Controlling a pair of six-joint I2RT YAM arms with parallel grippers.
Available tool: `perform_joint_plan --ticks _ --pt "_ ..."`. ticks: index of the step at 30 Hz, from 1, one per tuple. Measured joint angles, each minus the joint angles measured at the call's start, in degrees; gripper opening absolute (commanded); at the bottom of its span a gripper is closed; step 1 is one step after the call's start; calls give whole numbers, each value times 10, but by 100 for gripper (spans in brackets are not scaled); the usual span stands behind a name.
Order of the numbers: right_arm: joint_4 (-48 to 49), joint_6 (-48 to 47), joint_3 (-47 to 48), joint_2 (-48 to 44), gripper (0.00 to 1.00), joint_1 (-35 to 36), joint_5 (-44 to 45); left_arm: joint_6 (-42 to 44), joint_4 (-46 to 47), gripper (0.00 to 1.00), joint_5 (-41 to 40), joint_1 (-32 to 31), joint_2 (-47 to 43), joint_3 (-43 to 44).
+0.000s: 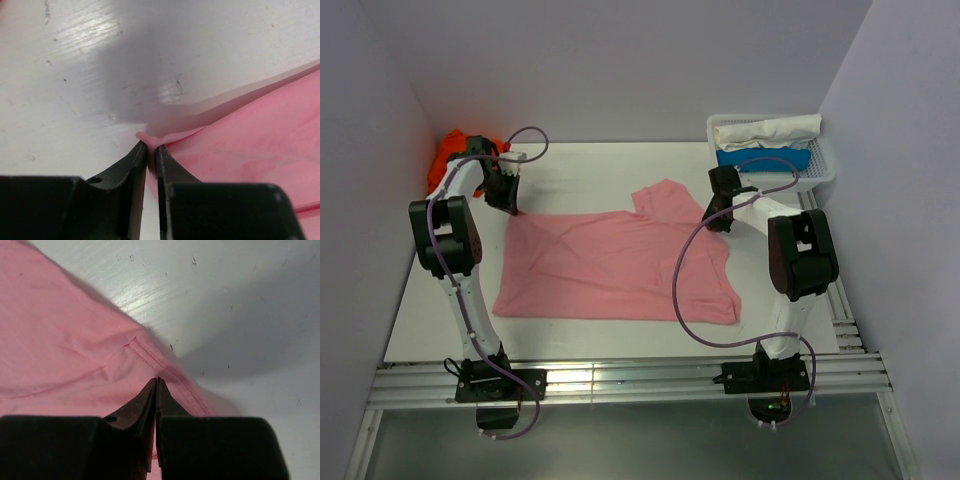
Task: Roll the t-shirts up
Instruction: Fold the tshirt
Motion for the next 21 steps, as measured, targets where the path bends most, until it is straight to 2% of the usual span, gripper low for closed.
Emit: perform_joint_plan --ticks 3,9,12,13,16,19,21 --pt "-1 0 0 0 5 0 3 0 0 20 -5 3 0 5" --pt "-3 0 -8 0 4 -3 5 0 1 41 -10 8 0 13" --pt "-5 1 -10 0 16 -3 5 0 0 46 -13 8 0 15" --pt "-4 0 -10 0 23 -3 5 0 0 49 -13 9 1 17" --pt "-5 -3 -9 0 34 -3 5 0 0 50 -13 9 1 25" --pt "-19 -12 9 0 42 -3 3 -2 -2 50 -13 9 10 42" --pt "-35 -18 45 5 44 -3 1 -2 -3 50 -13 9 21 57"
